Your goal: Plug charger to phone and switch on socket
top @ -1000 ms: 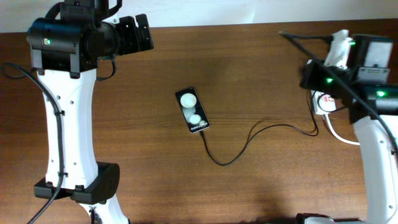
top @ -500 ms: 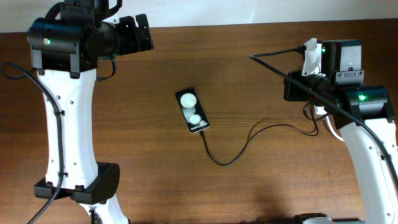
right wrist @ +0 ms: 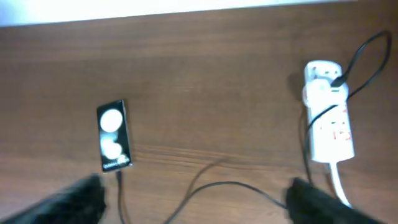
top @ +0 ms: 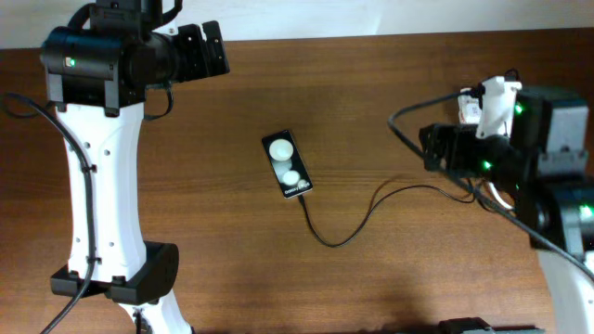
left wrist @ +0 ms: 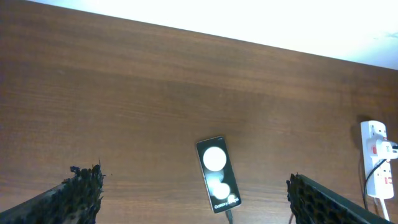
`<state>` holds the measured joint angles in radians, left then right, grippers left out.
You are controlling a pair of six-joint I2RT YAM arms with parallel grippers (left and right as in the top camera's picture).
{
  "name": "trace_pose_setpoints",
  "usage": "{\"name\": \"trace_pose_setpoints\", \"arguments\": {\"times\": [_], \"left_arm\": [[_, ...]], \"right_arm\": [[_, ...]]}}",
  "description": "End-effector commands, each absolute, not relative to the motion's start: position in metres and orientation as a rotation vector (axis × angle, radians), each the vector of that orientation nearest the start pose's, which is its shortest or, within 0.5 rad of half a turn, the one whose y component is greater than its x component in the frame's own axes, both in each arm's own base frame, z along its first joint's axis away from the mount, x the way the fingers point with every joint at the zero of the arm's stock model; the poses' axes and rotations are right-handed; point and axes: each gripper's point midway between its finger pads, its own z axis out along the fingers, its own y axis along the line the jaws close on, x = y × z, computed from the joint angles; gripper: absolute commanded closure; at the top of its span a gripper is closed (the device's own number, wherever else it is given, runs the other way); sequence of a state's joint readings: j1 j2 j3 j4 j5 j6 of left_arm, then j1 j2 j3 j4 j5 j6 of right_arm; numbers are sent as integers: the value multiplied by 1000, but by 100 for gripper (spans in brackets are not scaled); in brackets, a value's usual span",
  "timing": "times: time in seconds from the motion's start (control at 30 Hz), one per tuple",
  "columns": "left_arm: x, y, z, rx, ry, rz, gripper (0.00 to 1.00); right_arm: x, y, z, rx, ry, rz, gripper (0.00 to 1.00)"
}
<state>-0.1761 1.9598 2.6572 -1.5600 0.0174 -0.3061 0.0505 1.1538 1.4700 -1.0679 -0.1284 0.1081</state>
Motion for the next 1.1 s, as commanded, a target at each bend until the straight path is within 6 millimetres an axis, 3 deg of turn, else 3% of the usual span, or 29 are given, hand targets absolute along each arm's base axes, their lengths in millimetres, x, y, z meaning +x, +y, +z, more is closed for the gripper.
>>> {"name": "trace_pose_setpoints", "arguments": {"times": [0.0,0.2,0.83,1.07], "left_arm": [[424,-75,374,-149,2439,-215,1],[424,-75,374,-149,2439,-215,1],[424,-75,374,-149,2439,-215,1],[424,-75,374,-150,2439,-215,1]], "right_arm": [[289,38,332,-4,2310,224,1],[282,37,324,-1,2352,225,1],[284,26,323,-32,2348,120,1],[280,13,331,-23,2185,28,1]]}}
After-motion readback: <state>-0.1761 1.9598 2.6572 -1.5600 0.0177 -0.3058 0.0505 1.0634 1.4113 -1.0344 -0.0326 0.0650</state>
